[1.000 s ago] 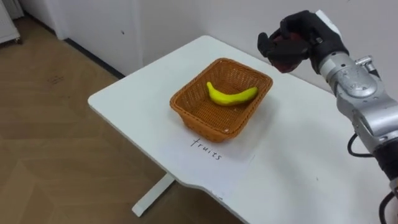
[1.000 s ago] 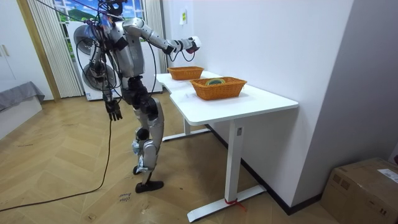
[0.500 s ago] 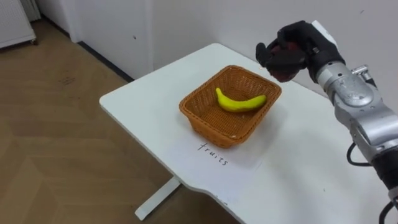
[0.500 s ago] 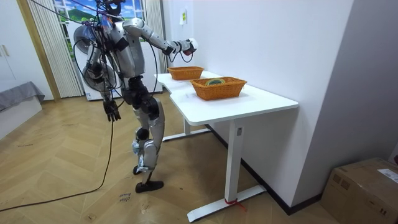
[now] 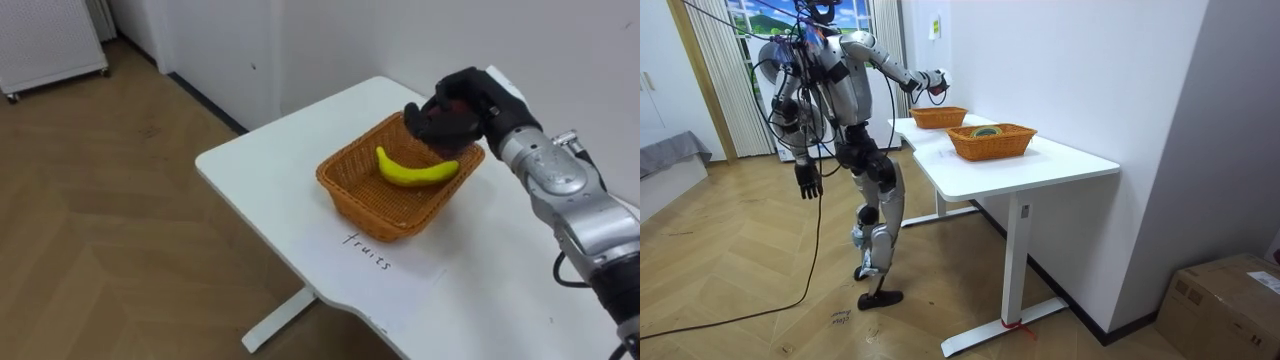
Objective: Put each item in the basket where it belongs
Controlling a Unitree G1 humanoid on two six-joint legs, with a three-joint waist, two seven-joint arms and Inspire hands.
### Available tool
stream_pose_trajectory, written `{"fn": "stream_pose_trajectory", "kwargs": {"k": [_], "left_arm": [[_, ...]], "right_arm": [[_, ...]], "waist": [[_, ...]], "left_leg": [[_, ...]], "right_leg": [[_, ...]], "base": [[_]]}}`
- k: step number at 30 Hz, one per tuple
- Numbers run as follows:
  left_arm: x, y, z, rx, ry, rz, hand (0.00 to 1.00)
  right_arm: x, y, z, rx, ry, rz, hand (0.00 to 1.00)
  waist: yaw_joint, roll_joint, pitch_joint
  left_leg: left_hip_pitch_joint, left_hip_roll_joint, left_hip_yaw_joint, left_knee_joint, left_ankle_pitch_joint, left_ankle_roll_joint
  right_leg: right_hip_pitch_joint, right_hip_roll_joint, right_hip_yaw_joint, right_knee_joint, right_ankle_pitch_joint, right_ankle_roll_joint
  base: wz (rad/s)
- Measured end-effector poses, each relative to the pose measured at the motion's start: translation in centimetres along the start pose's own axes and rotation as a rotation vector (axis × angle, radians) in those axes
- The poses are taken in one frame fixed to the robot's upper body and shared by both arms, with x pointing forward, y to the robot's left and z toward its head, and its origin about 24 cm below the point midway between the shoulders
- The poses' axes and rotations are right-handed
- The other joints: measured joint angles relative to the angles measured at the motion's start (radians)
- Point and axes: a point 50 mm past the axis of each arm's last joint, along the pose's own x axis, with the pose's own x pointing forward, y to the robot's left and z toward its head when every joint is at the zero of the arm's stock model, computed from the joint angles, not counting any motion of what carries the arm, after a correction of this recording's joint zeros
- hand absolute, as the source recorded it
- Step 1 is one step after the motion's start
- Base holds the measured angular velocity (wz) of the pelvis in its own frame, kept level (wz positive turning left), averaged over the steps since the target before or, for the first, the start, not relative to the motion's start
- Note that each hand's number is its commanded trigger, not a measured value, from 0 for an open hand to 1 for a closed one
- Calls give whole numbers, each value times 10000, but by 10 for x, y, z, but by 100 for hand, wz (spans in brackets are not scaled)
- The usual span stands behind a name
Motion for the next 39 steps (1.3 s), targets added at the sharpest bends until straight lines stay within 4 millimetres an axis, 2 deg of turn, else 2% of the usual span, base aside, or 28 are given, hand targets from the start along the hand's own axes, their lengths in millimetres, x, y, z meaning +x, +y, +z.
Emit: {"fn": "stream_pose_trajectory", "kwargs": {"k": [5, 8, 9, 10, 16, 21, 34, 39], "left_arm": [[0, -3, -2, -46, 80, -59, 0], [0, -3, -2, -43, 75, -58, 0], [0, -3, -2, -42, 67, -44, 0], [0, -3, -1, -41, 57, -23, 0], [-1, -5, -8, -39, 266, -92, 0], [-1, -6, -11, -43, 334, -124, 0], [-3, -8, -18, -48, 492, -263, 0], [-3, -8, -17, -42, 432, -234, 0]], "right_arm": [[-4, 3, -9, -148, 268, 45, 100], [-6, 4, -13, -215, 397, 70, 18], [-6, 4, -15, -211, 440, 73, 2], [-7, 5, -18, -199, 529, 80, 0], [-13, 9, -29, -53, 856, 163, 0], [-13, 9, -29, -63, 866, 164, 0], [-13, 8, -29, -250, 868, 161, 0], [-13, 9, -29, -250, 868, 162, 0]], "waist": [[75, 24, 7], [221, 42, 13], [242, 45, 14], [285, 54, 16], [345, 156, 32], [326, 220, 29], [314, 219, 21], [291, 259, 25]], "left_leg": [[-31, -107, -132, 12, -8, 42], [-41, -123, -168, 56, -13, 51], [-47, -124, -174, 73, -14, 51], [-63, -127, -196, 117, -18, 55], [-78, -208, -325, 259, -41, 83], [-115, -241, -362, 331, -42, 93], [-98, -251, -381, 375, -39, 98], [23, -228, -307, 369, -44, 106]], "right_leg": [[-9, -58, -31, 25, -6, 65], [8, -61, -46, 27, -2, 72], [12, -59, -51, 27, -2, 72], [24, -52, -65, 29, -2, 73], [129, -63, -68, 26, -29, 118], [133, -71, -43, 31, -33, 123], [165, -68, -9, 69, -33, 123], [159, -92, 169, 167, -33, 123]], "base": [[5], [1], [0], [4], [7], [4], [0], [-5]]}}
